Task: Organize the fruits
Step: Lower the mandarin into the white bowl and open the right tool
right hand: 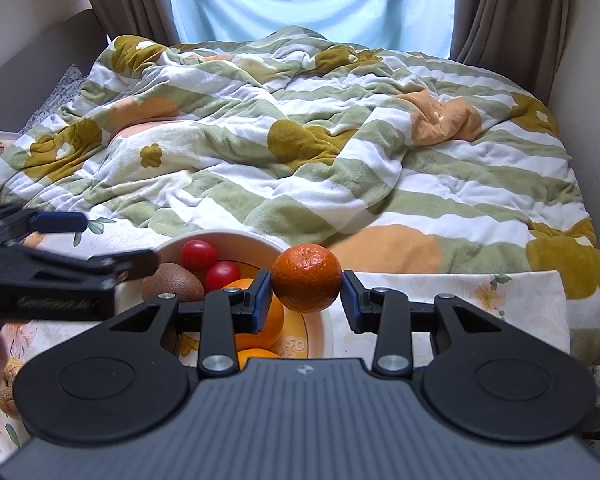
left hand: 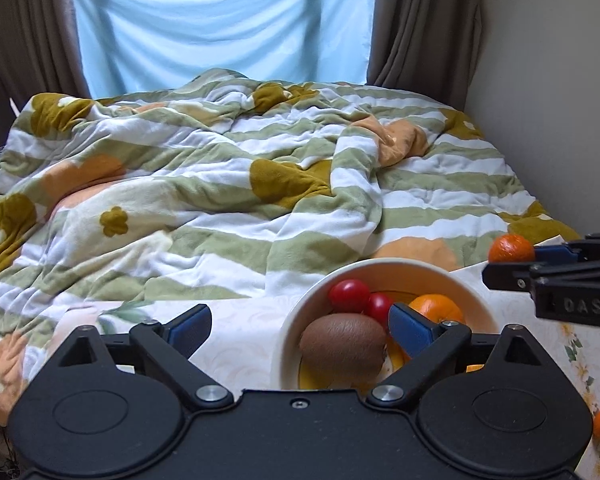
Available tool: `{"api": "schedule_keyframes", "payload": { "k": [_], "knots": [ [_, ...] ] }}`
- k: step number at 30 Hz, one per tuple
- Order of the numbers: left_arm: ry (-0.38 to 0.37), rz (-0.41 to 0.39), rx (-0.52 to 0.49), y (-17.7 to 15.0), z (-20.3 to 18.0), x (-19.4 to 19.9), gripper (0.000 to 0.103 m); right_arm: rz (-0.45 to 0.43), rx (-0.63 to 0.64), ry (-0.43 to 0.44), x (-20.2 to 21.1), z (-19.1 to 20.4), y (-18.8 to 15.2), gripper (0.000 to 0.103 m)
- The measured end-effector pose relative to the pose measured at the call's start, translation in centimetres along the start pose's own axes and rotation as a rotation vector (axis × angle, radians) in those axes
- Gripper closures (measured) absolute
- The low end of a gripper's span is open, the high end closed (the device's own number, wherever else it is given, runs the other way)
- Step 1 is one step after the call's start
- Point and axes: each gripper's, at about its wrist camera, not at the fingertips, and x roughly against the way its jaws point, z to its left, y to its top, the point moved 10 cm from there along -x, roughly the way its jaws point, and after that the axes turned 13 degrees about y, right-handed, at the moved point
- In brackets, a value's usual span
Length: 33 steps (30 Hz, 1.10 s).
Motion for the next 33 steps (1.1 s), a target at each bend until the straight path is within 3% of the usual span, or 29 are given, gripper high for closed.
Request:
{"api": "schedule_keyframes", "payload": {
  "k": [22,27,33],
  "knots": [
    [0.088,-0.015,0.090,-2.7,4.8,3.5,0.005,-0.001,0.092,0.046,-5.4,3.1,1.4,0.049],
    [0.085,-0.027,0.094,-2.9,4.7,4.5,0.005,-0.049,0.096,0.044,-4.2,3.7,1.7,0.004],
    [0.085,-0.038,0.103,-3.2,4.3,5.6,0.005,-0.081,0.092,0.041,-1.9,3.9,1.4,0.003]
  ]
}}
